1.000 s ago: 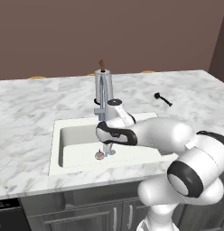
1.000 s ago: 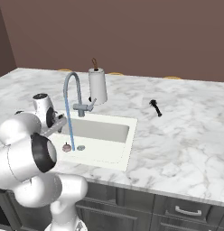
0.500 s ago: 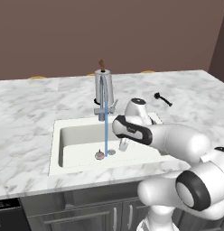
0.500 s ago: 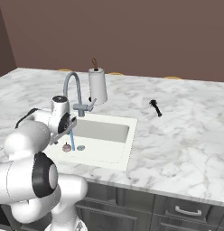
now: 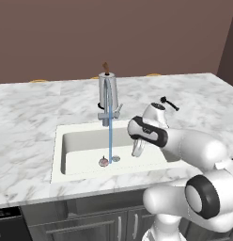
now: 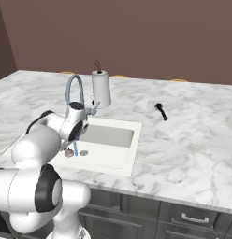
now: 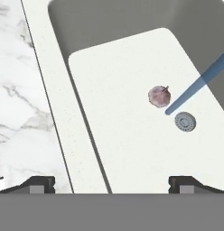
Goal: Turn on the sink faucet. Then move the garlic from the counter to the sink. Turn off the sink. Move the vegetable from the sink to the pot next to the stove. Finally move the pot to the rear left burner.
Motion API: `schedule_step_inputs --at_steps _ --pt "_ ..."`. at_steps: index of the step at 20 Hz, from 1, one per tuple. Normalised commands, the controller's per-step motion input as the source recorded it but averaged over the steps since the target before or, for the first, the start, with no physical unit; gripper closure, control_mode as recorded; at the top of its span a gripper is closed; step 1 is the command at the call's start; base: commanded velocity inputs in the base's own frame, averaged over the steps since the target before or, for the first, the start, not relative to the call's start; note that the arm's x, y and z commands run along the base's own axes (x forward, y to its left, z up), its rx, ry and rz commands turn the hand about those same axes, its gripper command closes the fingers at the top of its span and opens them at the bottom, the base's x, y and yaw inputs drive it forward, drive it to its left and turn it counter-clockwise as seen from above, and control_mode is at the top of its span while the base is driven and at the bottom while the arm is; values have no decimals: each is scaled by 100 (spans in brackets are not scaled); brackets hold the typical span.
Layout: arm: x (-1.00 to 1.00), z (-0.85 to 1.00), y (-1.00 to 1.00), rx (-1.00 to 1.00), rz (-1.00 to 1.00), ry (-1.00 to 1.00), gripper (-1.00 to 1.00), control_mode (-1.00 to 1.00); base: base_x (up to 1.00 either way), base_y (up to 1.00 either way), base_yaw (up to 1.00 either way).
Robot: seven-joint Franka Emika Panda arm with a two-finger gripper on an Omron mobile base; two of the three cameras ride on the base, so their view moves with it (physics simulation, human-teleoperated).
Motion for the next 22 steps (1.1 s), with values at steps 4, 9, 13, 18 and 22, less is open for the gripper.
schedule_step_inputs --at_steps 4,9,13,18,22 --pt "16 1 -21 8 0 6 -100 -100 0 0 0" --pt "11 0 -11 5 0 3 -100 -100 0 0 0" --pt "9 0 -13 6 0 3 -100 -100 0 0 0" --pt "12 4 -13 7 0 5 -100 -100 0 0 0" --pt "18 5 -15 10 0 7 -100 -100 0 0 0"
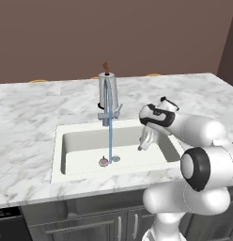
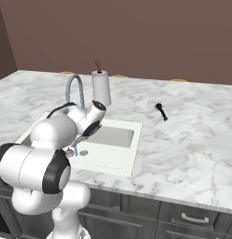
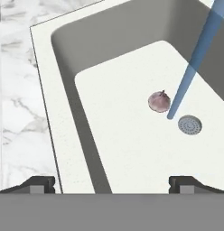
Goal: Turn on the sink faucet. Then move the garlic from the counter to the sink. Turn off the sink. Move the vegetable from the sink to the pot next to the stove. Finally move the pot to the rear left burner.
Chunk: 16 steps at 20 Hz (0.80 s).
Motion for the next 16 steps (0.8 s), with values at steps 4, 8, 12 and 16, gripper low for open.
schedule_step_inputs --at_steps 4,8,12,16 --pt "37 0 -1 18 -2 7 -100 -100 0 0 0" --pt "24 15 0 8 3 -8 -100 -100 0 0 0" --pt "5 37 -8 5 7 -20 -100 -100 0 0 0" --pt "11 50 -2 4 5 -15 -100 -100 0 0 0"
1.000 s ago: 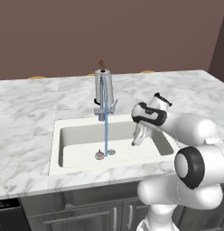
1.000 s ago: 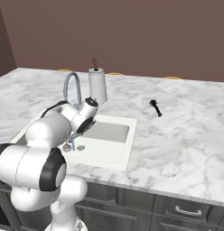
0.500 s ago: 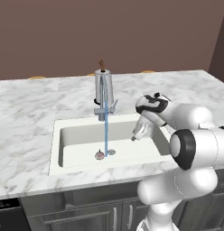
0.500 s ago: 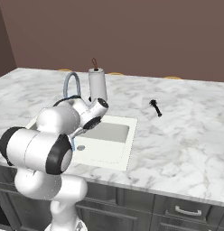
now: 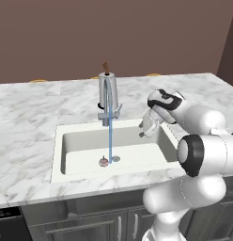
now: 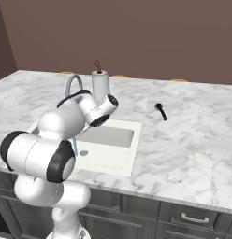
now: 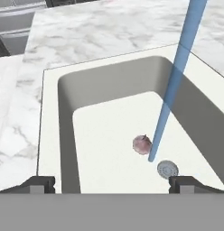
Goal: Turn on the sink faucet. Then move the garlic from the counter to the sink. Turn off the sink. Move the vegetable from the sink to the pot next to the stove. Finally move the pot to the rear left burner.
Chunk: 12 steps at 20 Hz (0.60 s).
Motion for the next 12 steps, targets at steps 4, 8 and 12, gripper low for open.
schedule_step_inputs --at_steps 4,8,12 --pt "30 38 -12 8 0 -8 -100 -100 0 0 0" --pt "55 20 -10 12 0 -3 -100 -100 0 0 0" --pt "66 1 -7 13 0 0 -100 -100 0 0 0"
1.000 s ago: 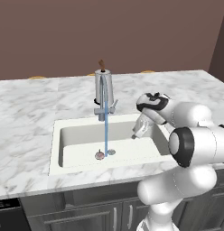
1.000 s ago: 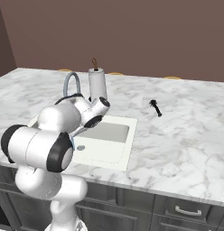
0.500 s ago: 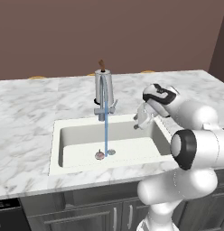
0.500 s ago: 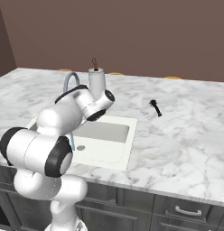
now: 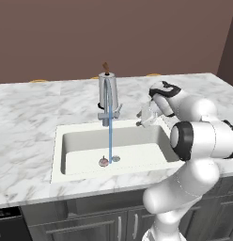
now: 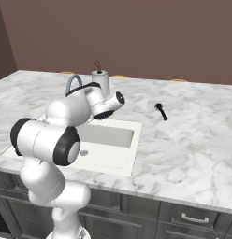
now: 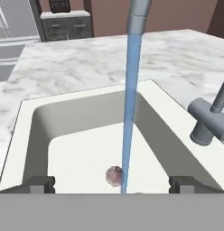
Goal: Turn on the sink faucet. Then move the garlic from the counter to the sink. Turn off the sink. Move the vegetable from the sink to the pot next to the stove. Finally move the pot to the rear left burner.
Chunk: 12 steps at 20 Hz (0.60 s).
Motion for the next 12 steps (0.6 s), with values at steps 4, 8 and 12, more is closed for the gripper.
schedule_step_inputs --at_steps 4,8,12 --pt "35 1 -8 10 1 0 -100 -100 0 0 0" --pt "35 0 -1 2 0 2 -100 -100 0 0 0" --pt "51 0 12 0 0 -3 -100 -100 0 0 0"
